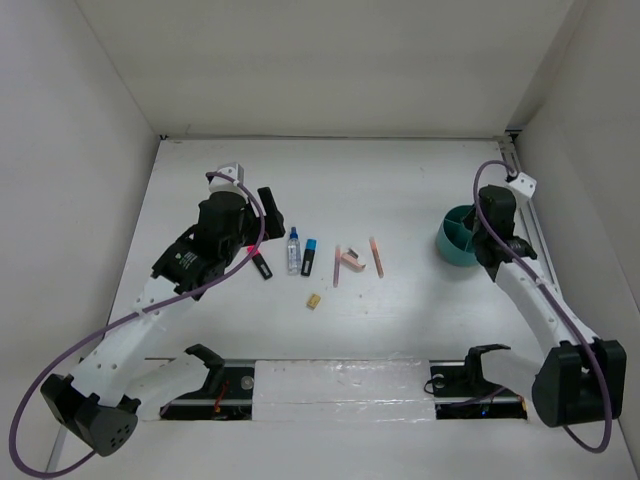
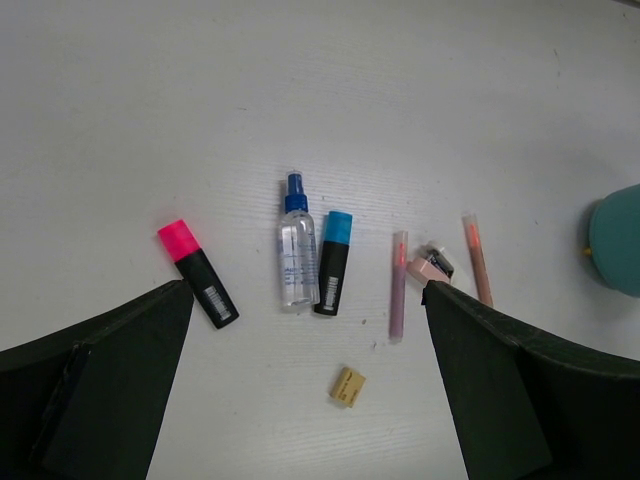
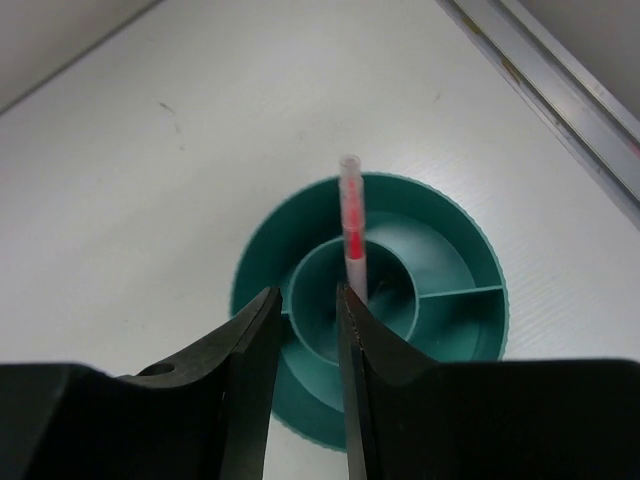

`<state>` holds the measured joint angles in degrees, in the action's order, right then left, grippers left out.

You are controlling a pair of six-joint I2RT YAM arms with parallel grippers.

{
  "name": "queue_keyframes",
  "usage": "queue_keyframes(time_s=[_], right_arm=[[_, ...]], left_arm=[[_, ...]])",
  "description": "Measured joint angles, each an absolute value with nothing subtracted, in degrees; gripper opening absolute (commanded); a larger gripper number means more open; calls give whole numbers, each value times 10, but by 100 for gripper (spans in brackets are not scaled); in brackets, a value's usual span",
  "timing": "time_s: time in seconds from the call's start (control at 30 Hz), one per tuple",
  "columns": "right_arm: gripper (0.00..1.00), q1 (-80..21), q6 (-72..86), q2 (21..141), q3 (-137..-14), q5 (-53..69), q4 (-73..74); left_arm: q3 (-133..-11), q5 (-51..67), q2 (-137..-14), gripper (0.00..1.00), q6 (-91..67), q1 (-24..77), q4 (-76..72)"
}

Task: Sort the stationery into containers
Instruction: Place the pen in the storage box, then pick up the pen from the center of the board.

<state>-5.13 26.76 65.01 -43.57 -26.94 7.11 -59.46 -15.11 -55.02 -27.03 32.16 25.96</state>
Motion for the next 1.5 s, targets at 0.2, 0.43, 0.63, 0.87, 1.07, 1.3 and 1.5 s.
queue_keyframes(time_s=[0.2,0.43,0.63,0.87,1.07,1.3,1.5], right_arm=[[41,-95,267,600,-474,-270,99],[54,-220,260,588,-512,-252,117],[63,-290,241,740,-584,-191,129],[58,-311,218,946,-673,-145,189],[54,-323,207,1004,-701,-130,215],[48,-324,206,1024,-705,-128,223],[47,-331,210,1024,-693,-128,222]], left_arm=[[-595,-166,-556,100,-273,322,260],[-595,-203,-568,100,-290,321,270],[-595,-225,-580,100,-298,321,282],[-595,-240,-581,100,-301,321,286],[-595,-243,-581,100,-301,321,286],[-595,-243,-584,100,-301,321,286],[-595,-243,-584,100,-301,321,286]])
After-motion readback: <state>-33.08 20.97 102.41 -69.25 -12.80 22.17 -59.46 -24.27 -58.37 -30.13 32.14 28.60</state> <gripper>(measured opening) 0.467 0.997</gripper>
